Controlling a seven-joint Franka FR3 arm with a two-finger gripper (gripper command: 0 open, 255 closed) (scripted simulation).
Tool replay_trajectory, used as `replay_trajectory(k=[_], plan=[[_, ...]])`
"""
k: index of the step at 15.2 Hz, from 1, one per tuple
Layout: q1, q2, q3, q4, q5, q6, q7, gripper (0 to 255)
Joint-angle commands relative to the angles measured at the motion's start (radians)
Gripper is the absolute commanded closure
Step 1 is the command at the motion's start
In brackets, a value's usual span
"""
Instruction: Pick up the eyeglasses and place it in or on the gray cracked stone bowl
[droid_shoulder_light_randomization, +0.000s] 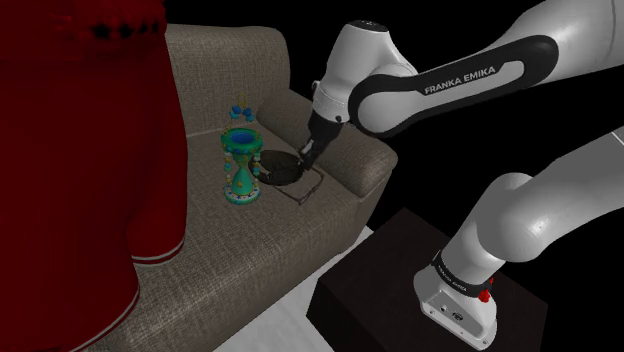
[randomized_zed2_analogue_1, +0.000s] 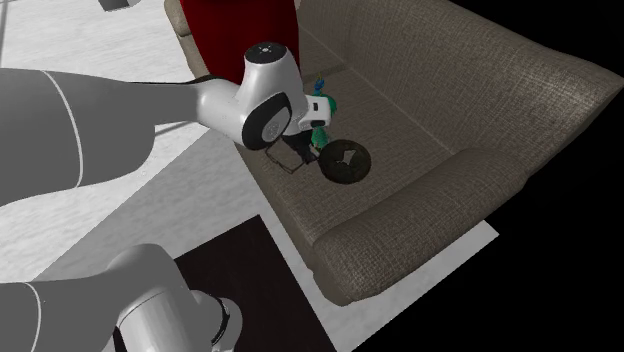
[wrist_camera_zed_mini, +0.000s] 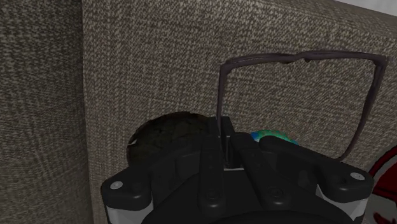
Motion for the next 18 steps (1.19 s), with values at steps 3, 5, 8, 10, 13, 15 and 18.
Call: replay_trajectory(k=[3, 5, 8, 10, 13, 15, 18], plan=[[-0.011, 0.008, -0.017, 0.046, -0.007, -0.039, -0.021, 255], [-0.036, 0.063, -0.038, 0.096, -0.026, -0.035, -0.051, 255], [-0.069, 0.147, -0.068, 0.179, -0.052, -0.034, -0.092, 255], [-0.088, 0.204, -0.086, 0.239, -0.066, -0.038, -0.118, 255], [-0.113, 0.29, -0.11, 0.337, -0.085, -0.051, -0.156, 255], [-0.121, 0.325, -0.116, 0.364, -0.092, -0.043, -0.166, 255], [-0.122, 0.342, -0.115, 0.34, -0.098, -0.003, -0.161, 255]])
